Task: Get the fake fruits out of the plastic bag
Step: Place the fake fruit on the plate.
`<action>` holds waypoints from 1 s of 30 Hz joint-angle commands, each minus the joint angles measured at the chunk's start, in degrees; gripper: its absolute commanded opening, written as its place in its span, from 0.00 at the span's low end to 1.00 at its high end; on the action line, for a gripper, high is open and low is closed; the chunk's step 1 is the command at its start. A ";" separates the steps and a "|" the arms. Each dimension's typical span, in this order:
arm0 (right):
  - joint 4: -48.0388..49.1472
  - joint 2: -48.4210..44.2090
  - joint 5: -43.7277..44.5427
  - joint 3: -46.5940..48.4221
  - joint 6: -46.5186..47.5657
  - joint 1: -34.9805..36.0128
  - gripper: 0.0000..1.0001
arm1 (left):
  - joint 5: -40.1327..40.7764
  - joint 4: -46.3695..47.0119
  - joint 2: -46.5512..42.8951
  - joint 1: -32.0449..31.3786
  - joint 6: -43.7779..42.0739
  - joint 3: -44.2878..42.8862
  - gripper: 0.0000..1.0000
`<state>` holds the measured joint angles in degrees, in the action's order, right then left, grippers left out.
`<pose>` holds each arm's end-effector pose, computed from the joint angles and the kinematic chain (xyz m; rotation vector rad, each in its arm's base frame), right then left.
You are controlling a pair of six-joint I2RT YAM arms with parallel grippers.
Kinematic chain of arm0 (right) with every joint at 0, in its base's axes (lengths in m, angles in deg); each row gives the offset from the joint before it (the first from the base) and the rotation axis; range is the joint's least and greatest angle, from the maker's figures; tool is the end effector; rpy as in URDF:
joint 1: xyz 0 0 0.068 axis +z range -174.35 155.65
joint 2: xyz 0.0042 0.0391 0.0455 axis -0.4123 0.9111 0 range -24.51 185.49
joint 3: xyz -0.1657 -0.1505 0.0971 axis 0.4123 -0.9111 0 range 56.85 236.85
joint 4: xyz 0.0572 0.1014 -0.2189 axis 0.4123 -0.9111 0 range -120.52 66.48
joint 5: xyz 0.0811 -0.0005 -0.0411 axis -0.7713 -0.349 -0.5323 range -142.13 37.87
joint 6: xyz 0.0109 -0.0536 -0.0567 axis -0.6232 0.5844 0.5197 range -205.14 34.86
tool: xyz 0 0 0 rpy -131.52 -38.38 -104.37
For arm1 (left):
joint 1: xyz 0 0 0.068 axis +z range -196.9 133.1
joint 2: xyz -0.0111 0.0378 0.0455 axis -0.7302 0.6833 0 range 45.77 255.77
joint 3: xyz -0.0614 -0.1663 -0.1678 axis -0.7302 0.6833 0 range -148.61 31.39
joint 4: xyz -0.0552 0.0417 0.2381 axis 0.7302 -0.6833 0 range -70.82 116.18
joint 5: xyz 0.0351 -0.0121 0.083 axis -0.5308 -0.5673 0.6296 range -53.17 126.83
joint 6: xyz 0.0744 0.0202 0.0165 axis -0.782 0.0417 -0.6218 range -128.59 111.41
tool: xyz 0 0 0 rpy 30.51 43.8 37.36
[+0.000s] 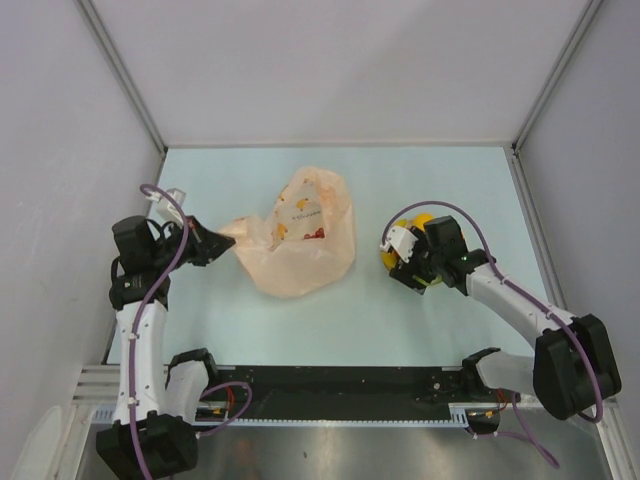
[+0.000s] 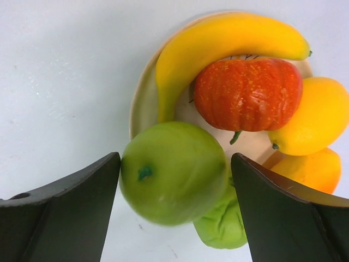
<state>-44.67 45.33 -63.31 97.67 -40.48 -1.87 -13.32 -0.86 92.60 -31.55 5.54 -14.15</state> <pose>0.2350 0.1115 0.1661 -1.4117 1.9717 0.0638 0.2016 0.0016 0.2834 0.0299 1.9802 -0.8805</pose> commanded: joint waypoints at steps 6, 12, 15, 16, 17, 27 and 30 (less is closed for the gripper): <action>0.58 -3.31 2.48 -0.12 -2.65 0.63 0.96 | -1.62 3.23 -0.42 0.55 1.78 0.80 0.00; -1.43 -6.11 4.41 1.71 -4.57 2.04 0.99 | -1.88 2.27 -0.25 0.55 1.34 -0.07 0.00; -11.07 -9.72 -3.73 10.48 -10.89 1.08 1.00 | -2.23 1.56 -0.77 0.55 0.81 -0.08 0.00; -12.24 -10.34 -6.28 12.86 -12.83 0.90 1.00 | -2.32 1.82 -0.86 0.55 0.90 0.18 0.01; -12.86 -11.04 -9.70 16.71 -14.68 1.07 1.00 | -2.41 2.08 -0.95 0.55 1.25 0.80 0.00; 5.64 0.17 -5.79 26.92 -29.63 19.51 0.86 | -8.38 -3.34 -1.47 0.29 1.08 -3.67 0.00; 13.90 5.37 -2.72 28.96 -30.51 25.23 0.73 | -11.18 -8.00 -4.28 -0.15 -0.33 -5.43 0.00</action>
<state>-43.33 44.15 -70.63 123.24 -66.23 17.93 -18.15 -3.31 91.88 -31.57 6.41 -14.96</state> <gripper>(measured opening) 0.821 0.005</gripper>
